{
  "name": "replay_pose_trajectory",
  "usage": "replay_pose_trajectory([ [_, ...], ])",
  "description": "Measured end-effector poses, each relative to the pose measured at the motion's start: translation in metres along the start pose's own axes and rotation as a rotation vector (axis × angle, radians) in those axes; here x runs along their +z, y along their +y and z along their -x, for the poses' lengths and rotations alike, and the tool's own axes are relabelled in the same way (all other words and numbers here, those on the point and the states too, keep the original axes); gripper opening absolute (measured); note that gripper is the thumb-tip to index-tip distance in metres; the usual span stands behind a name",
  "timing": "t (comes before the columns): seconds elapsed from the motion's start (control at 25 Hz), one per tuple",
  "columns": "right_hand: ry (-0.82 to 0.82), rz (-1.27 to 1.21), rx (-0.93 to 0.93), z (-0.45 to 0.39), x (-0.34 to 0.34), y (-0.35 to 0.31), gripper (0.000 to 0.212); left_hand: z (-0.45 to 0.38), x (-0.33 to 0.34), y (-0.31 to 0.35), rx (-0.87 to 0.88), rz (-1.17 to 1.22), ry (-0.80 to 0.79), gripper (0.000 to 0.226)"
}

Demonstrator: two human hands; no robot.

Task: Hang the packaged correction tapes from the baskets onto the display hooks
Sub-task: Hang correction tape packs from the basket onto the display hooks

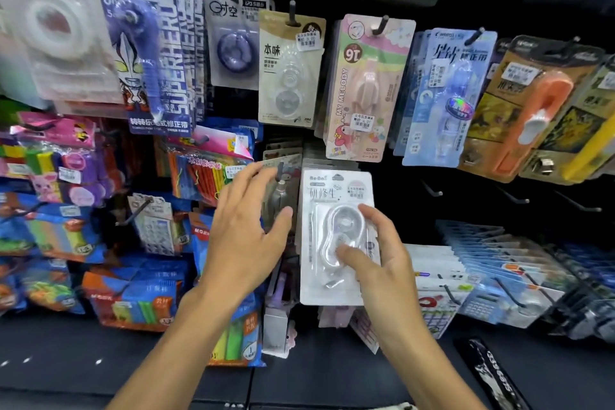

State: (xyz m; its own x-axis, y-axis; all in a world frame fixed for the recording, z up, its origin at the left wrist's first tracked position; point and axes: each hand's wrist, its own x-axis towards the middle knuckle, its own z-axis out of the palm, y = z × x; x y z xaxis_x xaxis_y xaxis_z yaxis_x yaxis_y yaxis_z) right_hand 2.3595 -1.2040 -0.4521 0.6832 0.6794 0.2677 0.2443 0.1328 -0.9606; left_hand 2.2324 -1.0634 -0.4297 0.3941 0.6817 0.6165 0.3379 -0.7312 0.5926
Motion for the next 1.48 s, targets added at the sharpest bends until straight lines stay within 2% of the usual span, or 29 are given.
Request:
replay_pose_trajectory([
  [0.16, -0.005, 0.062, 0.021, 0.005, 0.002, 0.01, 0.055, -0.009, 0.005, -0.007, -0.028, 0.033, -0.223, 0.066],
  [0.28, -0.008, 0.181, 0.026, -0.021, 0.014, 0.02, 0.059, -0.011, 0.006, -0.008, -0.044, 0.065, -0.187, 0.059],
  [0.4, -0.036, 0.364, -0.06, -0.053, 0.02, 0.03, 0.063, -0.012, 0.003, -0.009, -0.049, 0.057, -0.197, 0.059],
  [0.52, -0.147, 0.395, -0.083, -0.063, 0.013, 0.046, 0.071, -0.004, 0.004, -0.011, -0.021, 0.102, -0.252, 0.072],
  [0.6, -0.155, 0.382, -0.058, -0.047, 0.003, 0.063, 0.073, 0.013, 0.014, -0.013, -0.09, 0.191, -0.208, 0.077],
  [0.68, -0.152, 0.373, -0.002, -0.01, -0.017, 0.094, 0.059, 0.039, 0.036, -0.012, -0.251, 0.24, -0.118, 0.068],
  [0.76, -0.214, 0.46, 0.146, 0.053, -0.052, 0.147, 0.035, 0.078, 0.071, -0.01, -0.398, 0.215, -0.143, 0.046],
  [0.8, -0.275, 0.542, 0.274, 0.091, -0.074, 0.176, 0.026, 0.102, 0.09, -0.01, -0.437, 0.201, -0.255, 0.034],
  [0.84, -0.369, 0.664, 0.423, 0.127, -0.097, 0.202, 0.024, 0.128, 0.11, -0.012, -0.45, 0.188, -0.435, 0.024],
  [0.92, -0.606, 0.967, 0.672, 0.183, -0.138, 0.247, 0.035, 0.187, 0.143, -0.023, -0.381, 0.045, -0.911, 0.014],
  [0.96, -0.693, 1.069, 0.733, 0.199, -0.154, 0.266, 0.044, 0.218, 0.152, -0.031, -0.332, -0.069, -1.123, 0.016],
  [1.0, -0.742, 1.148, 0.733, 0.208, -0.166, 0.28, 0.054, 0.247, 0.156, -0.043, -0.297, -0.181, -1.289, 0.022],
  [1.08, -0.799, 1.3, 0.622, 0.213, -0.182, 0.302, 0.077, 0.293, 0.157, -0.064, -0.282, -0.336, -1.503, 0.036],
  [1.2, -0.948, 1.504, 0.417, 0.213, -0.189, 0.323, 0.102, 0.319, 0.166, -0.076, -0.171, -0.41, -1.574, 0.047],
  [1.32, -1.069, 1.57, 0.197, 0.199, -0.175, 0.33, 0.101, 0.317, 0.186, -0.071, -0.17, -0.325, -1.54, 0.044],
  [1.48, -1.143, 1.589, 0.003, 0.182, -0.167, 0.331, 0.096, 0.325, 0.202, -0.065, -0.151, -0.32, -1.603, 0.042],
])
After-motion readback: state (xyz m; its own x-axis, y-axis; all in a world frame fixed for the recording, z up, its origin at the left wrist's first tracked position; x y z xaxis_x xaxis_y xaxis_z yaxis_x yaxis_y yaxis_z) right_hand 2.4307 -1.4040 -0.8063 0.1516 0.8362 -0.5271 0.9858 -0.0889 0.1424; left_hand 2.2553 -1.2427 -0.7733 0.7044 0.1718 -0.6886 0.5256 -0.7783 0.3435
